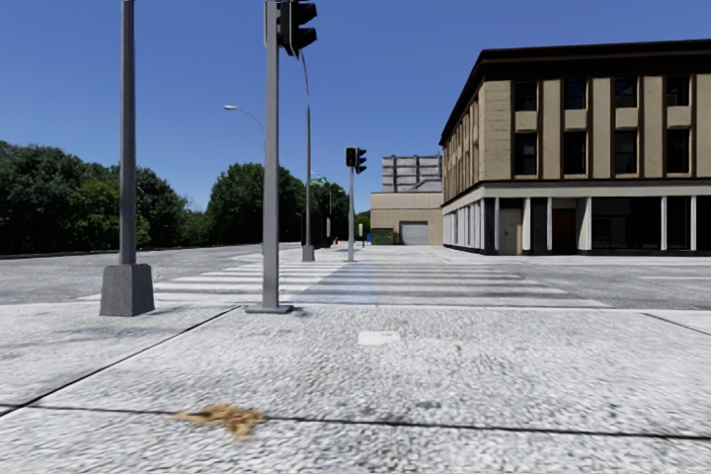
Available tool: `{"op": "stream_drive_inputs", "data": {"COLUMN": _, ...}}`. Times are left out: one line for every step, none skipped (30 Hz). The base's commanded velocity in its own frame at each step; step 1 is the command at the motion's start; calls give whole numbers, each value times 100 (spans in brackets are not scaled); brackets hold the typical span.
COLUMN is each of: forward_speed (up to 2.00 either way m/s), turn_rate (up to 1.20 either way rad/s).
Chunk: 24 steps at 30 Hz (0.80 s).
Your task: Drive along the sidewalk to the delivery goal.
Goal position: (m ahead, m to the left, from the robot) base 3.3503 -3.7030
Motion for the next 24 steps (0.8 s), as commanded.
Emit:
{"op": "stream_drive_inputs", "data": {"forward_speed": 123, "turn_rate": -100}}
{"op": "stream_drive_inputs", "data": {"forward_speed": 97, "turn_rate": -102}}
{"op": "stream_drive_inputs", "data": {"forward_speed": 69, "turn_rate": -103}}
{"op": "stream_drive_inputs", "data": {"forward_speed": 52, "turn_rate": -103}}
{"op": "stream_drive_inputs", "data": {"forward_speed": 38, "turn_rate": -103}}
{"op": "stream_drive_inputs", "data": {"forward_speed": 28, "turn_rate": -103}}
{"op": "stream_drive_inputs", "data": {"forward_speed": 28, "turn_rate": -103}}
{"op": "stream_drive_inputs", "data": {"forward_speed": 25, "turn_rate": -103}}
{"op": "stream_drive_inputs", "data": {"forward_speed": 24, "turn_rate": -103}}
{"op": "stream_drive_inputs", "data": {"forward_speed": 24, "turn_rate": -103}}
{"op": "stream_drive_inputs", "data": {"forward_speed": 23, "turn_rate": -103}}
{"op": "stream_drive_inputs", "data": {"forward_speed": 23, "turn_rate": -103}}
{"op": "stream_drive_inputs", "data": {"forward_speed": 23, "turn_rate": -103}}
{"op": "stream_drive_inputs", "data": {"forward_speed": 23, "turn_rate": -103}}
{"op": "stream_drive_inputs", "data": {"forward_speed": 23, "turn_rate": -103}}
{"op": "stream_drive_inputs", "data": {"forward_speed": 32, "turn_rate": -103}}
{"op": "stream_drive_inputs", "data": {"forward_speed": 43, "turn_rate": -103}}
{"op": "stream_drive_inputs", "data": {"forward_speed": 43, "turn_rate": -103}}
{"op": "stream_drive_inputs", "data": {"forward_speed": 57, "turn_rate": -91}}
{"op": "stream_drive_inputs", "data": {"forward_speed": 69, "turn_rate": -13}}
{"op": "stream_drive_inputs", "data": {"forward_speed": 82, "turn_rate": -1}}
{"op": "stream_drive_inputs", "data": {"forward_speed": 96, "turn_rate": 0}}
{"op": "stream_drive_inputs", "data": {"forward_speed": 114, "turn_rate": 0}}
{"op": "stream_drive_inputs", "data": {"forward_speed": 133, "turn_rate": 0}}
